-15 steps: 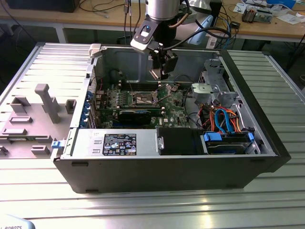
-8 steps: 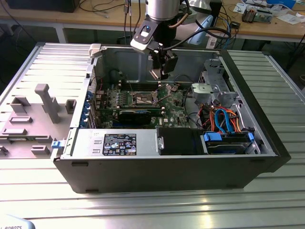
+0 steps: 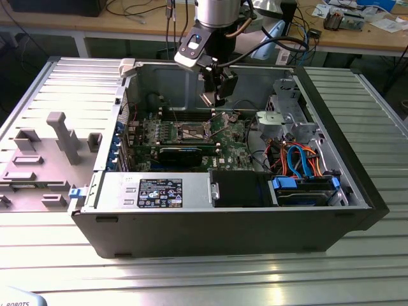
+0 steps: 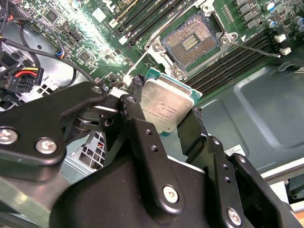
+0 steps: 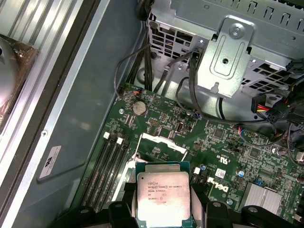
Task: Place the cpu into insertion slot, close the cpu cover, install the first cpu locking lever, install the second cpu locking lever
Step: 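Place the cpu into insertion slot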
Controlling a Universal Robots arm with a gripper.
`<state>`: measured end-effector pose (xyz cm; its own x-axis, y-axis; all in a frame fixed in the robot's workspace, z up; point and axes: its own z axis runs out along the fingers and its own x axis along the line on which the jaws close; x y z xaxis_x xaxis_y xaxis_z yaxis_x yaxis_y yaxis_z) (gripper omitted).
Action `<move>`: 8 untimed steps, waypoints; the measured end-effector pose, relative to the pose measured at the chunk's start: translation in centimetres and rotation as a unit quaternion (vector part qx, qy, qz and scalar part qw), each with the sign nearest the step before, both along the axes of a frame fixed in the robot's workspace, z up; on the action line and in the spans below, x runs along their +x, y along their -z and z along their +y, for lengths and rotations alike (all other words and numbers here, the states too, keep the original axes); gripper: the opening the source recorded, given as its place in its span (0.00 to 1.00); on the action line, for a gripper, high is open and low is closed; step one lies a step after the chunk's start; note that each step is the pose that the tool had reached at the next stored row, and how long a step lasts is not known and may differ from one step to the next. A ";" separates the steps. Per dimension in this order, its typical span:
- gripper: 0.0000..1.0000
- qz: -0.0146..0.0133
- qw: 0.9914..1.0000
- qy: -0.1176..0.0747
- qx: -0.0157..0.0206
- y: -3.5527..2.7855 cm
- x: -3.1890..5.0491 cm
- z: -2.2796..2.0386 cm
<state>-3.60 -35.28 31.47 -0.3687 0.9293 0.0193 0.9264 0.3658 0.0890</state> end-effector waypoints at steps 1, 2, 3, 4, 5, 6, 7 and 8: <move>0.54 0.000 1.000 0.000 0.000 0.00 0.00 0.00; 0.54 0.000 1.000 0.001 0.000 0.01 0.00 0.00; 0.54 0.000 1.000 0.001 0.000 0.01 0.00 0.00; 0.54 0.000 1.000 0.001 0.000 0.01 0.00 0.00; 0.54 0.000 1.000 0.002 0.000 0.02 0.00 0.00; 0.54 0.000 1.000 0.002 0.000 0.02 0.00 0.00; 0.54 0.000 1.000 0.002 0.000 0.02 0.00 0.00; 0.54 0.000 1.000 0.002 0.000 0.03 0.00 0.00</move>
